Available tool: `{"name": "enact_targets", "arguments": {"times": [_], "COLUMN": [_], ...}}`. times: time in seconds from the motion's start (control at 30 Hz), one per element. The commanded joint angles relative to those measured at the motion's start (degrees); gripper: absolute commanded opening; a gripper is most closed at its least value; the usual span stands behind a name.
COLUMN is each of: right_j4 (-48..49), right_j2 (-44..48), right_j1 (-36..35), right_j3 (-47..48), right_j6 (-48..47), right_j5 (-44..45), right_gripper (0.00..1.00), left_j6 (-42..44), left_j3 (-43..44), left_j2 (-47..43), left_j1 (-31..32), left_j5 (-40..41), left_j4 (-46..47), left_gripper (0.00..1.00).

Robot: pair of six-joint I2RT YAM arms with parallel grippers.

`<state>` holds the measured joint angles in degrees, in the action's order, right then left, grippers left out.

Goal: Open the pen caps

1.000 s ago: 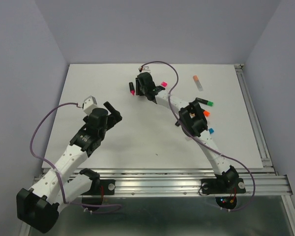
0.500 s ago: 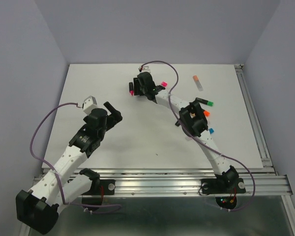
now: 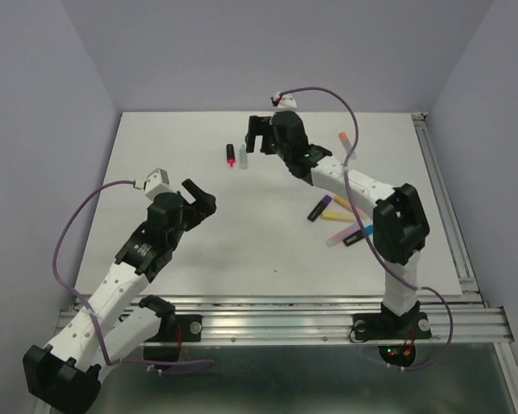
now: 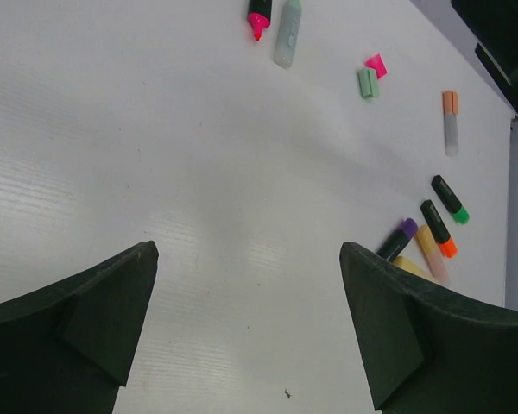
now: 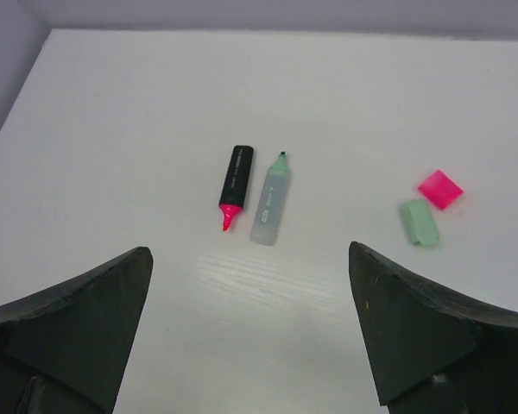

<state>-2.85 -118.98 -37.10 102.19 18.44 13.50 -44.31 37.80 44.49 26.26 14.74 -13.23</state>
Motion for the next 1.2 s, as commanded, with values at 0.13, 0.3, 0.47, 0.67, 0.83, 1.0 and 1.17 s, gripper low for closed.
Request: {"name": "enact_targets", "arguments": {"times": [0.13, 0.3, 0.47, 0.67, 0.83, 1.0, 1.17], "right_j4": [14.29, -5.60, -17.78, -22.46, -19.48, -13.42, -12.97], "right_j2": [25.62, 28.02, 24.33, 18.52, 16.15, 14.30, 12.19], "right_j1": [0.01, 0.10, 0.98, 3.09, 4.84, 6.86, 7.92], "right_j3": [-39.60, -40.50, -37.42, -34.25, -34.52, -35.57, -35.22], "right_j6": [10.20, 20.81, 29.45, 32.89, 32.80, 29.91, 29.81], "right_j5": [21.12, 28.94, 34.49, 31.59, 30.98, 26.77, 25.97], "right_gripper": [1.00, 1.00, 1.00, 1.00, 0.99, 0.91, 0.79], "left_j6": [0.11, 0.46, 0.72, 0.72, 0.55, 0.55, 0.55], "left_j3": [1.66, 1.49, 1.05, 0.52, -0.45, -0.71, -0.80], "left_j2": [-1.43, -1.16, -0.90, -1.07, -1.69, -1.78, -1.51], "left_j1": [0.46, 0.46, 0.37, 0.46, 0.37, 0.37, 0.46], "left_j5": [-0.24, 0.11, 0.55, -0.24, -1.21, -1.12, -0.77], "left_j4": [-0.04, 0.22, 0.93, 1.37, 2.33, 2.60, 2.60], "left_gripper": [0.99, 0.99, 0.99, 0.99, 0.99, 0.99, 0.99]}}
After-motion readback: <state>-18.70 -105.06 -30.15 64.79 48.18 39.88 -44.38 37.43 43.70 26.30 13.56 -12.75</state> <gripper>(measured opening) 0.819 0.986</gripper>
